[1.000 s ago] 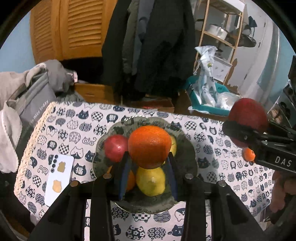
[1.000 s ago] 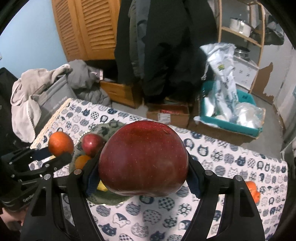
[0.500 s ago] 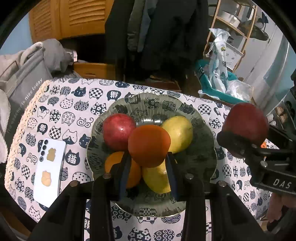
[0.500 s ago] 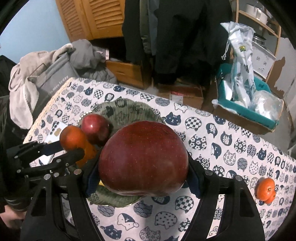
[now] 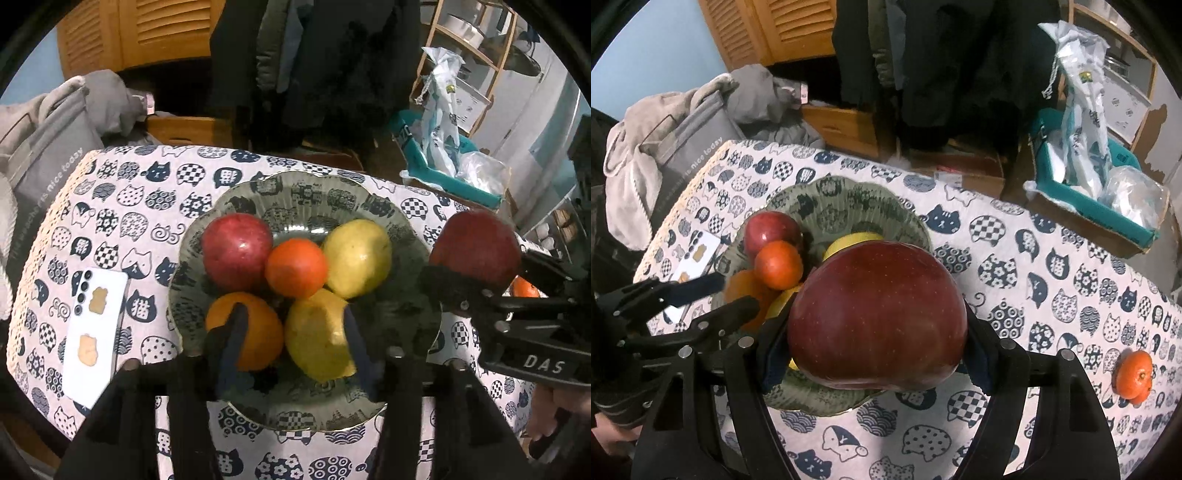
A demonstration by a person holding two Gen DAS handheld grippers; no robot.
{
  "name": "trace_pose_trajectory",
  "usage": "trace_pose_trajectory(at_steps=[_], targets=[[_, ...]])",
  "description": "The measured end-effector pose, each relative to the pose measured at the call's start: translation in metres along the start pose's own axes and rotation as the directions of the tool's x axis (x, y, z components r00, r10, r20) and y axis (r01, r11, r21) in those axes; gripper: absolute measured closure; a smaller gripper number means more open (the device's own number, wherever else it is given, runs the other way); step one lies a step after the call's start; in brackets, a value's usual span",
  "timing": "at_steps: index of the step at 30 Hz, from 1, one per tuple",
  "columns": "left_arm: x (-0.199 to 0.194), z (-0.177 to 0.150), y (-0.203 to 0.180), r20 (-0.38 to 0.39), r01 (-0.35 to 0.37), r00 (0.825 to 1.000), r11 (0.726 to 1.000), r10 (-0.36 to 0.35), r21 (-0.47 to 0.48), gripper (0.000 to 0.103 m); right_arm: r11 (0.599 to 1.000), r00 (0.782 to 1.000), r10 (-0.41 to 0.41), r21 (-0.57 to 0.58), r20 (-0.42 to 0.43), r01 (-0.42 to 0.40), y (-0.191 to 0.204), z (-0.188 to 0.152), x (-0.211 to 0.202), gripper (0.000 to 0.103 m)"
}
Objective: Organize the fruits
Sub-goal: 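Lower the apple into the bowl with the right tool while the left tool lowers the tangerine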
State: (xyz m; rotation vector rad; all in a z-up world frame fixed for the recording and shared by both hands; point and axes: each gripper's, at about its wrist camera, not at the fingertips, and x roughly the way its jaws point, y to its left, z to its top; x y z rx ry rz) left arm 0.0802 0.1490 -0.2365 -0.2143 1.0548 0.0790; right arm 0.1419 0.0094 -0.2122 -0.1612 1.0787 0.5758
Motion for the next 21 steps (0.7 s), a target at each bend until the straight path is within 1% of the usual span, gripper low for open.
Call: trace_pose_trajectory(at_steps=[1, 2, 5, 8, 11, 21], targets=[[0.000, -0.001, 0.002, -0.002, -0.007, 1.000, 1.000, 0.007, -0.003, 0.036, 1.000, 1.000, 0.004, -0.003, -0.011, -0.004, 0.001, -0.001, 0.003, 0.026], [-0.001, -0.002, 0.004, -0.004, -0.014, 1.000, 1.000, 0.014, -0.005, 0.033, 1.000, 1.000, 0.005, -0.004, -0.018, -0.005, 0.002, -0.002, 0.006, 0.026], [-0.001, -0.005, 0.013, -0.010, -0.038, 0.999, 0.999, 0.038, -0.026, 0.030, 1.000, 0.999, 0.001, -0.011, -0.035, -0.001, 0.004, -0.006, 0.013, 0.026], [0.000, -0.010, 0.021, -0.030, -0.049, 0.998, 0.997, 0.047, -0.052, 0.029, 1.000, 0.998, -0.005, -0.026, -0.059, 0.004, 0.008, -0.009, 0.021, 0.026], [0.001, -0.014, 0.026, -0.044, -0.060, 0.997, 0.997, 0.057, -0.057, 0.029, 0.999, 0.997, -0.021, -0.047, -0.077, 0.017, 0.014, -0.012, 0.029, 0.026], [-0.002, -0.020, 0.035, -0.052, -0.067, 0.997, 0.996, 0.064, -0.057, 0.029, 0.990, 0.989, -0.075, -0.125, -0.127, 0.059, 0.031, -0.018, 0.048, 0.026]])
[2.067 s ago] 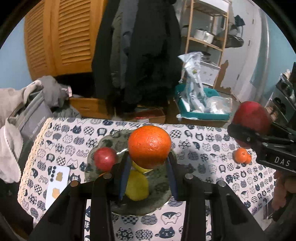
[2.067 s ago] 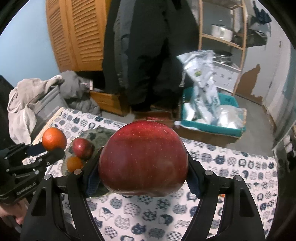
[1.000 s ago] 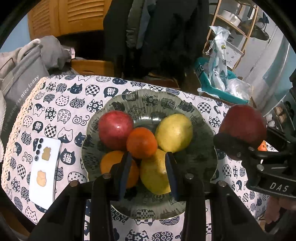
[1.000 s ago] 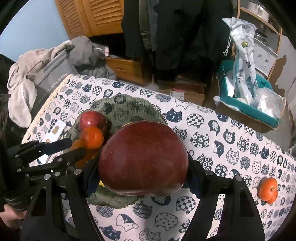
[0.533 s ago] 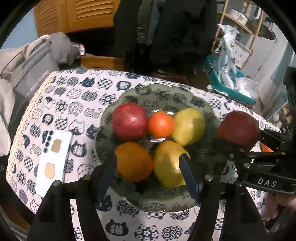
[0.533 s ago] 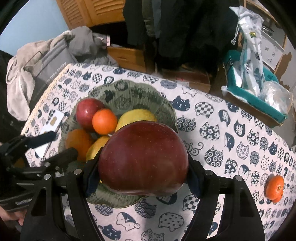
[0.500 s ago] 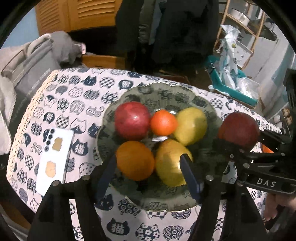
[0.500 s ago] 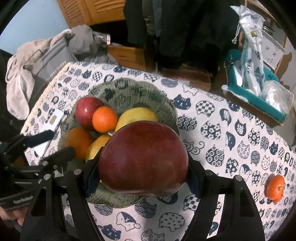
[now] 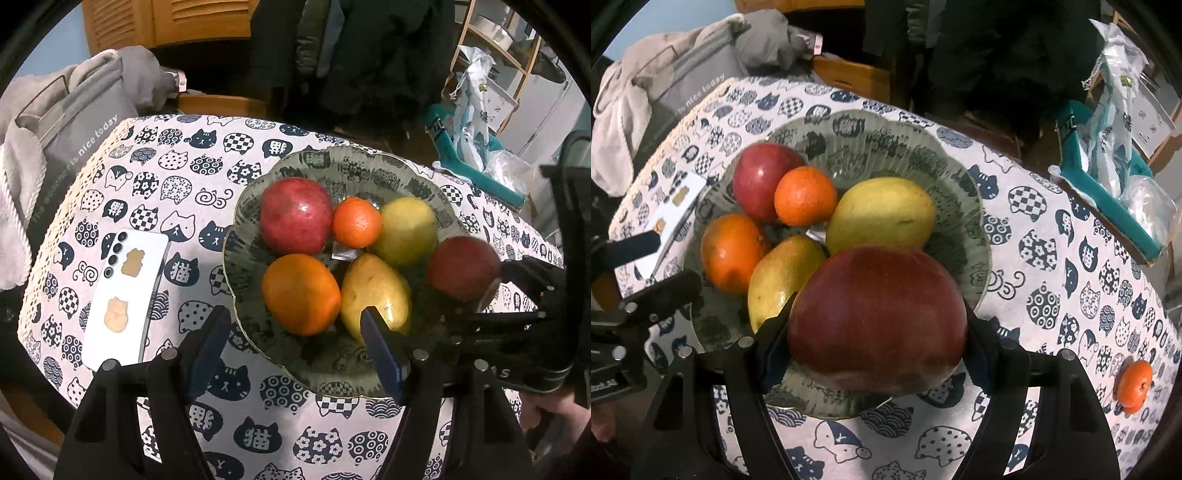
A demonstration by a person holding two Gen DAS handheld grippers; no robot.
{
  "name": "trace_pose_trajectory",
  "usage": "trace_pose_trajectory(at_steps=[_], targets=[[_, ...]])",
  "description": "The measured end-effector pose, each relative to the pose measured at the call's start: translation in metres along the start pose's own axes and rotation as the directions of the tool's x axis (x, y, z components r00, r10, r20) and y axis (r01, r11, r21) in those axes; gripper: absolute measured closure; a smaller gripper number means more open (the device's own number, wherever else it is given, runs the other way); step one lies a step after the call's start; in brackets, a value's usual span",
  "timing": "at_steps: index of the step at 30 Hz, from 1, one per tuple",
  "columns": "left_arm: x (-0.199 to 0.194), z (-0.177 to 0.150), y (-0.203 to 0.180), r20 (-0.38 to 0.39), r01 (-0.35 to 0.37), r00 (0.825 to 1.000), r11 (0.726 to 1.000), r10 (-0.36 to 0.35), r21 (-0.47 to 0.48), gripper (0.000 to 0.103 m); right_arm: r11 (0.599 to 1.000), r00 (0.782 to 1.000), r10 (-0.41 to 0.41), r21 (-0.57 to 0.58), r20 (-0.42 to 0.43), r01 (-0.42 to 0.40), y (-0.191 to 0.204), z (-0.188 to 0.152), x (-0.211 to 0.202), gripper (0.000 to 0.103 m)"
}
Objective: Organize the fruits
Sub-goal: 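Lower the apple into the bowl with the right tool while the left tool lowers the tangerine, then open both tools and lift them away from the glass bowl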
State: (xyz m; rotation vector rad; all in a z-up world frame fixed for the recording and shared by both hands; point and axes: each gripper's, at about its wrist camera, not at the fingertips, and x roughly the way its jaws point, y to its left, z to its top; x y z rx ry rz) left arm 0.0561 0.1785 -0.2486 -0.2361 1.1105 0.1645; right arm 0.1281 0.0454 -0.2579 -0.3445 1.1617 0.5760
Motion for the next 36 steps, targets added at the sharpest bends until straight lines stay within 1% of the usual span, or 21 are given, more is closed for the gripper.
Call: trace_pose_trajectory(at_steps=[4, 11, 15, 17, 19, 24, 28, 30, 32, 36], targets=[[-0.001, 0.000, 0.002, 0.000, -0.002, 1.000, 1.000, 0.002, -0.006, 0.029, 1.000, 1.000, -0.020, -0.013, 0.002, 0.020, 0.002, 0.000, 0.001, 0.025], [-0.005, 0.000, 0.003, 0.006, 0.005, 1.000, 1.000, -0.005, -0.008, 0.029, 1.000, 0.998, -0.022, -0.010, 0.054, 0.023, 0.001, 0.008, -0.016, 0.023], [-0.015, 0.001, 0.001, 0.023, 0.014, 1.000, 1.000, -0.014, -0.010, 0.028, 1.000, 0.994, -0.020, 0.025, 0.106, 0.017, -0.006, 0.013, -0.038, 0.023], [-0.023, 0.003, -0.001, 0.041, 0.019, 0.999, 1.000, -0.018, -0.010, 0.023, 0.999, 0.990, -0.024, 0.042, 0.137, 0.018, -0.010, 0.016, -0.052, 0.023], [-0.032, 0.003, -0.005, 0.062, 0.030, 0.998, 1.000, -0.030, -0.006, 0.023, 0.998, 0.986, -0.025, 0.054, 0.162, 0.016, -0.014, 0.017, -0.064, 0.023], [-0.053, 0.006, -0.018, 0.103, 0.040, 0.994, 0.999, -0.043, 0.028, 0.022, 0.996, 0.969, -0.052, 0.080, 0.240, 0.033, -0.023, 0.018, -0.103, 0.023], [-0.071, 0.008, -0.027, 0.136, 0.063, 0.988, 0.997, -0.069, 0.043, 0.022, 0.995, 0.954, -0.070, 0.094, 0.291, 0.044, -0.029, 0.013, -0.135, 0.023], [-0.082, 0.009, -0.034, 0.160, 0.075, 0.984, 0.996, -0.083, 0.057, 0.021, 0.994, 0.945, -0.080, 0.096, 0.317, 0.052, -0.031, 0.008, -0.150, 0.023], [-0.092, 0.010, -0.041, 0.183, 0.076, 0.979, 0.995, -0.088, 0.071, 0.015, 0.994, 0.938, -0.087, 0.097, 0.335, 0.058, -0.033, 0.005, -0.162, 0.022], [-0.113, 0.012, -0.054, 0.233, 0.077, 0.967, 0.992, -0.099, 0.104, 0.015, 0.992, 0.919, -0.101, 0.113, 0.381, 0.062, -0.040, -0.006, -0.192, 0.022]])
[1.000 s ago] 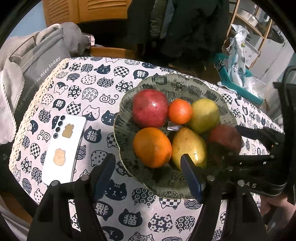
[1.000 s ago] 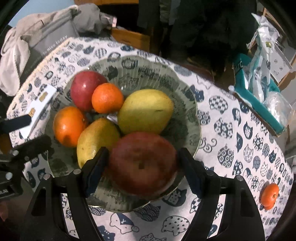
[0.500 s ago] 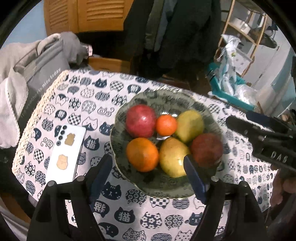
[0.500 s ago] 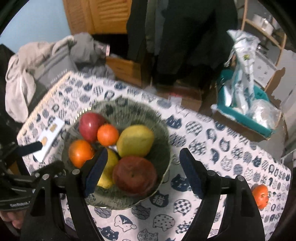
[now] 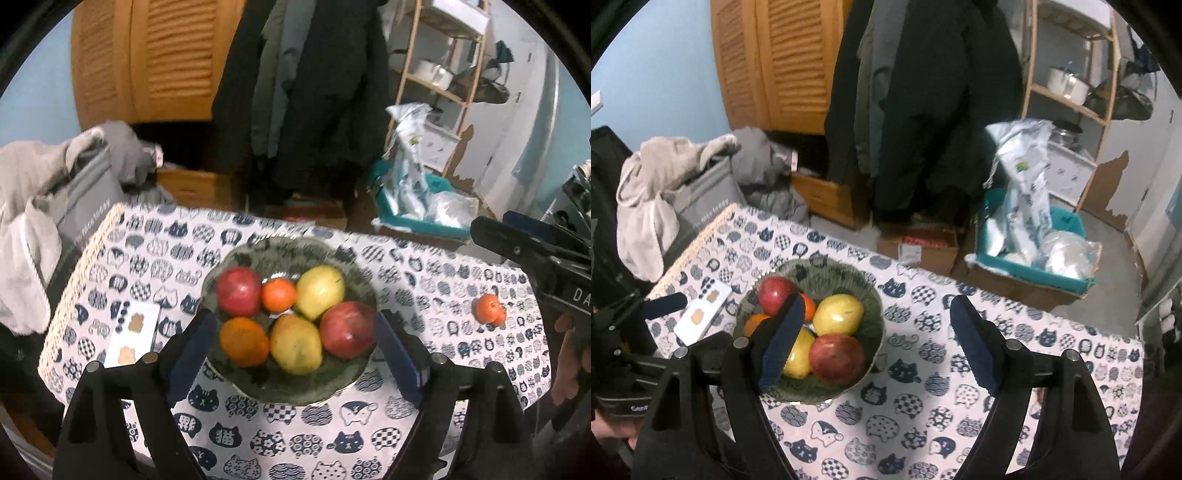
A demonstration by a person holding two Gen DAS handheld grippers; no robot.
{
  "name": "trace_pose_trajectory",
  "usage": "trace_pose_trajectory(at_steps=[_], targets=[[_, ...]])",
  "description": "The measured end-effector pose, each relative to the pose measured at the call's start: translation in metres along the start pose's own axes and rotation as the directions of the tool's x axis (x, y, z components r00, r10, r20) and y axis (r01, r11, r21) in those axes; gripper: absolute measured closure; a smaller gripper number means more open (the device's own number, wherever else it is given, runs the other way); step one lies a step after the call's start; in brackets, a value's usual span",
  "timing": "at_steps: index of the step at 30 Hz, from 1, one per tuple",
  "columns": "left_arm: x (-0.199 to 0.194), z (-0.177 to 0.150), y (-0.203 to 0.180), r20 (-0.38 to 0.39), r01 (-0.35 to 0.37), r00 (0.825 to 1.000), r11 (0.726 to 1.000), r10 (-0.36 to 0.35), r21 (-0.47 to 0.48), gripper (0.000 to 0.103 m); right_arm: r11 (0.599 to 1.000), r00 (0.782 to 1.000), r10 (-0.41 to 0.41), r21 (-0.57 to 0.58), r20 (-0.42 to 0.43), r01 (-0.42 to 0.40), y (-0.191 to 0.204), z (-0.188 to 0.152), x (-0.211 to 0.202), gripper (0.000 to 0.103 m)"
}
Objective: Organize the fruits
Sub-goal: 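Open both tools and lift them away from the glass bowl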
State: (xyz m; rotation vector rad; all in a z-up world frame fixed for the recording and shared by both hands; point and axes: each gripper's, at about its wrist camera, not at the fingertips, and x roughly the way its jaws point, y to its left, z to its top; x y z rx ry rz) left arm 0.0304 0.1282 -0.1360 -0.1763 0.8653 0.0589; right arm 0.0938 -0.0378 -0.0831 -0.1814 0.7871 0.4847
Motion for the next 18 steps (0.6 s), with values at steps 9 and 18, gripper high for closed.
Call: trace_pose_trajectory(at_steps=[9, 18], targets=[[-0.039, 0.013, -0.034, 0.106, -0.027, 0.994, 0.996, 0.019, 0.084, 0.004, 0.999, 0.994, -0.051, 0.023, 0.099, 0.048, -0.029, 0.000, -0.064, 0.021], [-0.063, 0.024, -0.062, 0.167, -0.015, 0.986, 0.993, -0.004, 0.113, 0.001, 0.994, 0.983, -0.094, 0.075, 0.158, 0.083, -0.060, -0.007, -0.110, 0.021]])
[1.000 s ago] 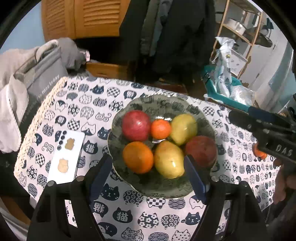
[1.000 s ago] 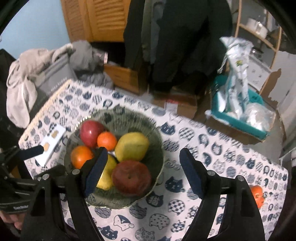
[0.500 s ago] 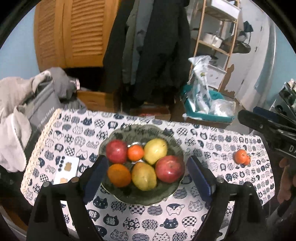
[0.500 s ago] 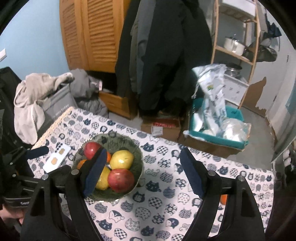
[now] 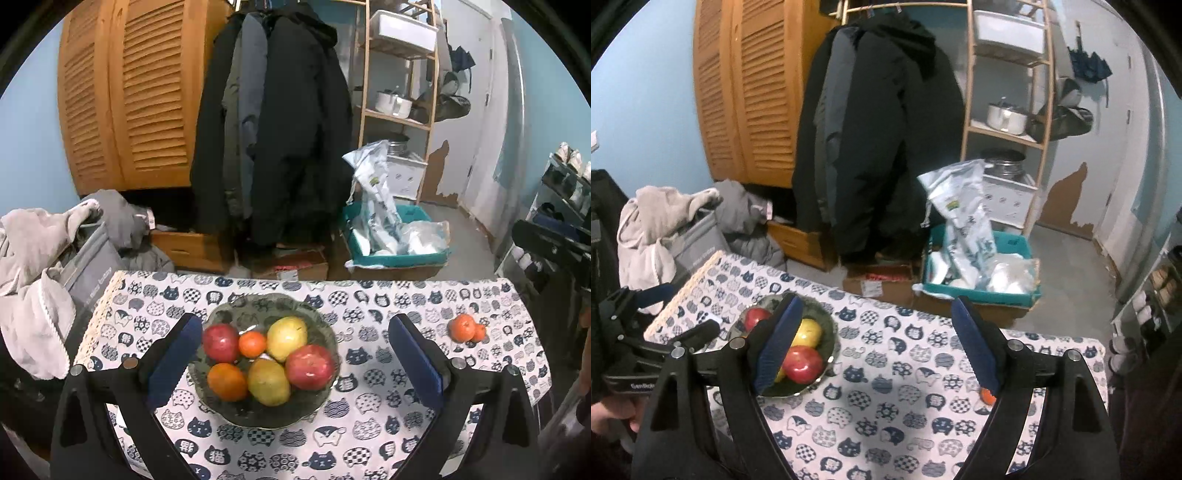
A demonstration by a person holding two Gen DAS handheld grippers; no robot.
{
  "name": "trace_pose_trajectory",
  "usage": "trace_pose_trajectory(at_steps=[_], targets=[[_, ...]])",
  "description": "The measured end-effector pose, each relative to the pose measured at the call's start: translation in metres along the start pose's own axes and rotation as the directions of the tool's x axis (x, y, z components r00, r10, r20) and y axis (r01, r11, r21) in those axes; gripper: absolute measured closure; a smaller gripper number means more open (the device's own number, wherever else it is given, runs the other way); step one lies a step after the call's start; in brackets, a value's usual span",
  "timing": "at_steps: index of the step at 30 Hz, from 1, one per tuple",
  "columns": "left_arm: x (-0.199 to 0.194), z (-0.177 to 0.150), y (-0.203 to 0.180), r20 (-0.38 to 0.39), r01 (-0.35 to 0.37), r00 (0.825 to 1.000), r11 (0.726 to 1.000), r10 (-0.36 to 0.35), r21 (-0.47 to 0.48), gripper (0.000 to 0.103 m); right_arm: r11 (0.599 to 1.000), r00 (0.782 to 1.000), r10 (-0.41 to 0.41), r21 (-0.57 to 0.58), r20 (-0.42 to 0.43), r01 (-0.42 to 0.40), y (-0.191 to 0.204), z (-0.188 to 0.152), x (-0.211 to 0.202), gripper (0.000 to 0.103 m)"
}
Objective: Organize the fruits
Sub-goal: 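Open both tools and lift them away from the glass bowl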
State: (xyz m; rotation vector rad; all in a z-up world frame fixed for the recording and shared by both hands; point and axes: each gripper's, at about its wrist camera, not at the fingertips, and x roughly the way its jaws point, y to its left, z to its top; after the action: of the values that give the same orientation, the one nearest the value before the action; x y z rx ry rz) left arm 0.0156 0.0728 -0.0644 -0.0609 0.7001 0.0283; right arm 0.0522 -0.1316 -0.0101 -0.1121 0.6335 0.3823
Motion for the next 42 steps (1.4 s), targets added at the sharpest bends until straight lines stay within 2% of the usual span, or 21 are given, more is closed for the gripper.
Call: trace_pose_trajectory(at_steps=[9, 25, 34, 38, 42], targets=[[-0.013, 0.013, -0.021, 0.042, 0.027, 0.999, 1.000, -0.027, 0.011, 0.000, 0.997, 0.997, -0.069, 0.035, 0.034, 0.068, -0.037, -0.010, -0.029, 0.021], [0.002, 0.019, -0.082, 0.011, 0.089, 0.996, 0.993, -0.090, 0.083, 0.000, 0.976, 0.984, -0.177, 0.133, 0.012, 0.174, -0.104, -0.036, -0.046, 0.021], [0.028, 0.018, -0.127, -0.049, 0.147, 0.989, 0.981, -0.142, 0.126, 0.001, 0.952, 0.970, -0.240, 0.185, -0.038, 0.243, -0.147, -0.058, -0.046, 0.021], [0.047, 0.011, -0.149, -0.097, 0.167, 0.983, 0.975, -0.153, 0.150, 0.000, 0.935, 0.955, -0.284, 0.196, -0.090, 0.297, -0.167, -0.073, -0.037, 0.021], [0.063, 0.005, -0.168, -0.136, 0.193, 0.976, 0.967, -0.172, 0.164, 0.000, 0.921, 0.948, -0.287, 0.232, -0.139, 0.313, -0.190, -0.090, -0.029, 0.021]])
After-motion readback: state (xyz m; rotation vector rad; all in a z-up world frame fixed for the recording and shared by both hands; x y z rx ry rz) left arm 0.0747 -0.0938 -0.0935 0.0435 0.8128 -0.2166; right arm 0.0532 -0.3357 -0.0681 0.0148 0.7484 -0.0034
